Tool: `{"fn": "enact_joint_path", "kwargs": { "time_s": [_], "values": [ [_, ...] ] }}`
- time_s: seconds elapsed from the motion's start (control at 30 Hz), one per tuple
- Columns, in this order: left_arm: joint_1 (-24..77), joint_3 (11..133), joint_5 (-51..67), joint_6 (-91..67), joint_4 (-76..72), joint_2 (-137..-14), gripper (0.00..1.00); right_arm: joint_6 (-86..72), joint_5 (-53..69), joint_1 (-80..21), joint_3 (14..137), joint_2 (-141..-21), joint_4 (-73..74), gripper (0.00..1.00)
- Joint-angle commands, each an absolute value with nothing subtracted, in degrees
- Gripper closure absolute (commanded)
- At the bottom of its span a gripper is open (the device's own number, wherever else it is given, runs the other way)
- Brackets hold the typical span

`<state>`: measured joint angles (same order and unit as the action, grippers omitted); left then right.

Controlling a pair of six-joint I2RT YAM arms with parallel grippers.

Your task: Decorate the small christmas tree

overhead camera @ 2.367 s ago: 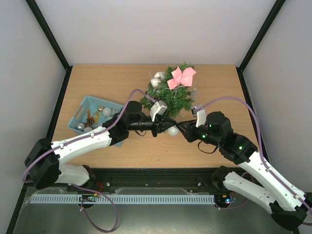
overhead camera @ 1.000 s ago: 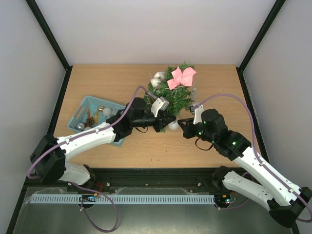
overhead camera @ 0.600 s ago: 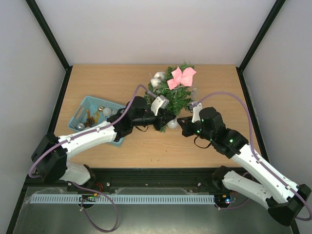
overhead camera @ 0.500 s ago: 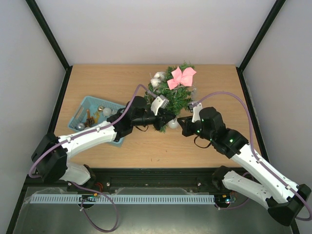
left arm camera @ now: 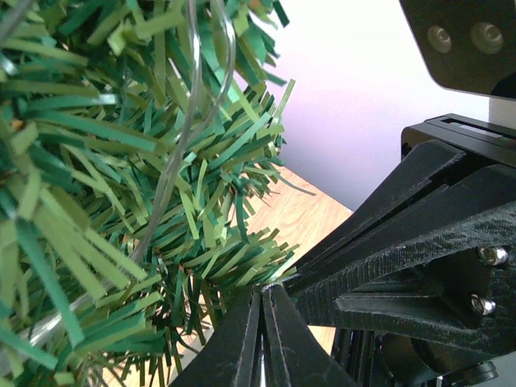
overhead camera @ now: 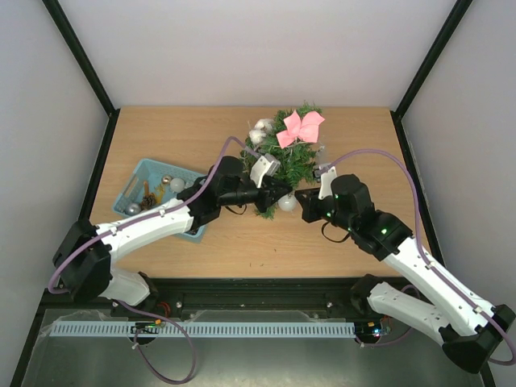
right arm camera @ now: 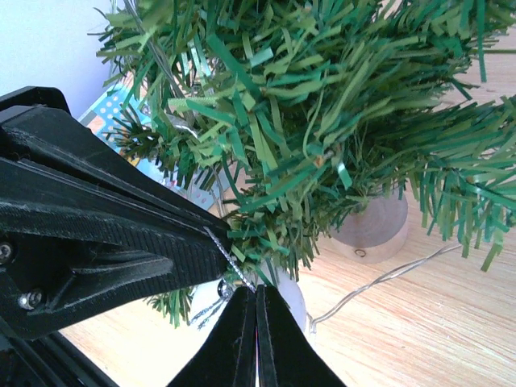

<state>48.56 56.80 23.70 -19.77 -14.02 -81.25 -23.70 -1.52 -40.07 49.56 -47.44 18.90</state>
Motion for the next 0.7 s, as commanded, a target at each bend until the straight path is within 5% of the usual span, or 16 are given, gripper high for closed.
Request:
{"fn": "enact_joint_path", "kwargs": {
  "time_s": [0.0, 0.67],
  "values": [
    [48.23, 59.17, 23.24, -19.77, -14.85, -82.74, 0.98, -22.34, -3.11, -39.71, 51.89, -48.34, 18.50, 0.99],
    [48.24, 58.58, 21.29, -20.02, -14.72, -83.11, 0.98, -22.06, -3.44, -38.15, 50.24, -48.16, 18.38, 0.99]
  ]
}}
